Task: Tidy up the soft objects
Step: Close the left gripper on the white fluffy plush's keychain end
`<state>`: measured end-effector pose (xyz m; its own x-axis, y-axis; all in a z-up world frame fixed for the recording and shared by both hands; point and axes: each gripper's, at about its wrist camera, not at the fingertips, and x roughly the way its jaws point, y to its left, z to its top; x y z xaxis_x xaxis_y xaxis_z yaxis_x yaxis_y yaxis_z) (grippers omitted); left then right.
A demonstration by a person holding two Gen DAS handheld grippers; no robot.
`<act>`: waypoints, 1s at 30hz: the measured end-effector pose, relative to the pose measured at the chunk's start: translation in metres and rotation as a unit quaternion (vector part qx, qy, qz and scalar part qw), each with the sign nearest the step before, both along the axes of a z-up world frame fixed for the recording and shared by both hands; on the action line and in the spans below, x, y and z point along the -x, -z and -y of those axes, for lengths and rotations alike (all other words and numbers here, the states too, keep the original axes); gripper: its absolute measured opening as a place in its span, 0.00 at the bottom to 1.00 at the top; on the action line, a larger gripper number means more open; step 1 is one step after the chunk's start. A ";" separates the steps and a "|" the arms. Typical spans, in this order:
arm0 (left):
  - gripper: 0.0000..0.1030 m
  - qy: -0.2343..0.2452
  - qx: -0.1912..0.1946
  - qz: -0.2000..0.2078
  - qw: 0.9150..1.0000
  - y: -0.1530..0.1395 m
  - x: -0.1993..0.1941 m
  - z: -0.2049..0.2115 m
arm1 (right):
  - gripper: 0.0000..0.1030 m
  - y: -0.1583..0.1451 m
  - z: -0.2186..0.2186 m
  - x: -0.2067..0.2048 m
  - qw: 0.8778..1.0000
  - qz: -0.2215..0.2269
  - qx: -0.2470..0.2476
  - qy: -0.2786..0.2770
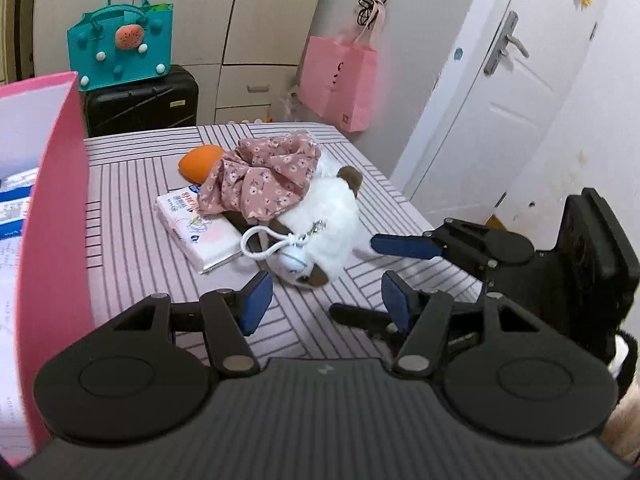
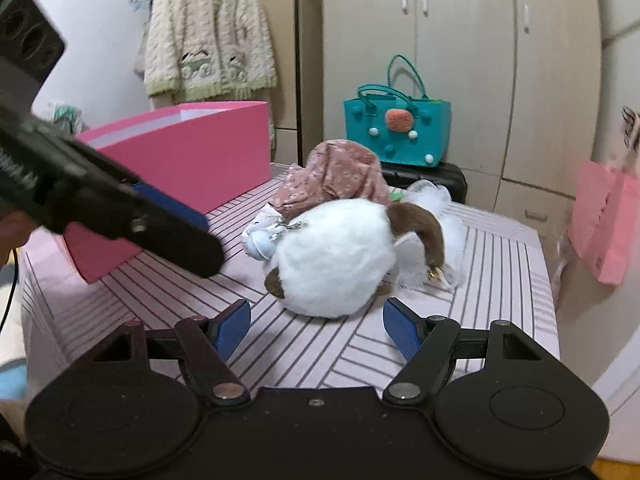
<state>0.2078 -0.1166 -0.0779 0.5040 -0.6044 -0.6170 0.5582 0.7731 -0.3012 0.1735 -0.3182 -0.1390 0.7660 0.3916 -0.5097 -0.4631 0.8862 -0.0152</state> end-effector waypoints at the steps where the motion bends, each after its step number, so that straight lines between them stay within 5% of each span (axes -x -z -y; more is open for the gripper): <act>1: 0.58 -0.001 0.003 0.000 1.000 0.002 -0.001 0.001 | 0.75 0.000 -0.003 -0.002 1.000 0.003 0.007 -0.003; 10: 0.58 -0.038 -0.028 0.071 0.996 0.016 -0.007 0.022 | 0.76 0.001 -0.015 -0.029 0.999 0.006 0.035 0.000; 19: 0.57 -0.039 -0.002 0.046 0.998 0.031 -0.018 0.029 | 0.73 0.007 -0.016 -0.036 1.000 0.003 0.028 0.007; 30: 0.53 -0.022 -0.028 0.082 0.996 0.024 0.005 0.033 | 0.65 0.005 -0.022 -0.008 0.998 0.048 0.027 0.029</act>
